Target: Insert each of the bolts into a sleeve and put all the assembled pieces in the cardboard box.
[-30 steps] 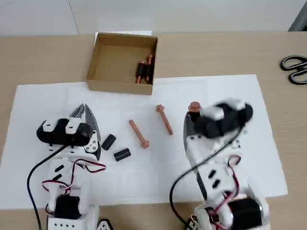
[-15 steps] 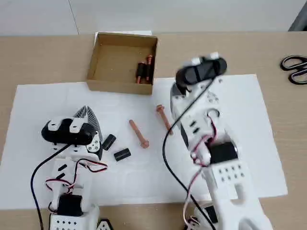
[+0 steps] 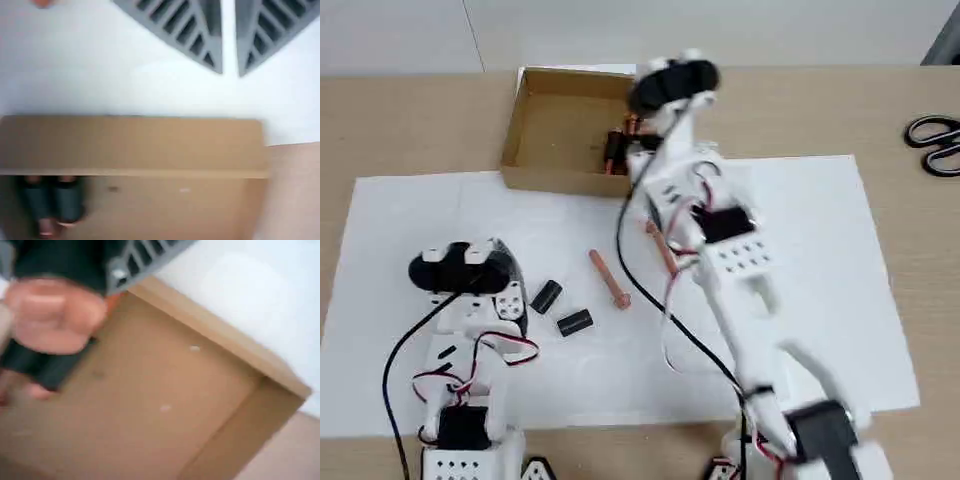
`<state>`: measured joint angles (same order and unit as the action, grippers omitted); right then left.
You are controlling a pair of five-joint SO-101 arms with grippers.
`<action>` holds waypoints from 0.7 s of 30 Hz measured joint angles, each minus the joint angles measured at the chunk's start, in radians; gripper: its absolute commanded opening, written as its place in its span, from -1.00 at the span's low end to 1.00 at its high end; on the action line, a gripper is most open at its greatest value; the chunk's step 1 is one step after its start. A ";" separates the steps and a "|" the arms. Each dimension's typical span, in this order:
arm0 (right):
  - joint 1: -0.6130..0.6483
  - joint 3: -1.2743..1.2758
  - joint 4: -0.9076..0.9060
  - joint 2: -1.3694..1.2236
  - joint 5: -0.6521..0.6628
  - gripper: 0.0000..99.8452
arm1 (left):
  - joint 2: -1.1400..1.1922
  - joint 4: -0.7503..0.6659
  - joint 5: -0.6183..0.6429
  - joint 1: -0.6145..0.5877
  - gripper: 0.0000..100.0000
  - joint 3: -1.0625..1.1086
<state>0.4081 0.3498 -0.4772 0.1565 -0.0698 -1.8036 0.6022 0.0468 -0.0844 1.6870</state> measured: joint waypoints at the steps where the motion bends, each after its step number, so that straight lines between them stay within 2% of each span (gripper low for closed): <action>1: 0.006 -0.040 0.000 -0.051 0.000 -0.99 | 0.000 0.000 0.005 -0.017 -0.99 0.000; 6: 0.003 -0.285 0.000 -0.282 0.000 -0.99 | 0.000 0.002 0.005 -0.069 -0.99 0.000; 16: 0.051 -0.727 0.002 -0.695 -0.005 -0.99 | 0.000 0.002 0.003 -0.071 -0.99 0.000; 21: 0.081 -0.925 0.100 -0.890 -0.005 -0.99 | 0.000 0.002 0.003 -0.071 -0.99 0.000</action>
<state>0.4895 -0.5754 -0.3775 -0.7334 -0.0744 -1.8036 0.6038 0.0499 -0.1550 1.6870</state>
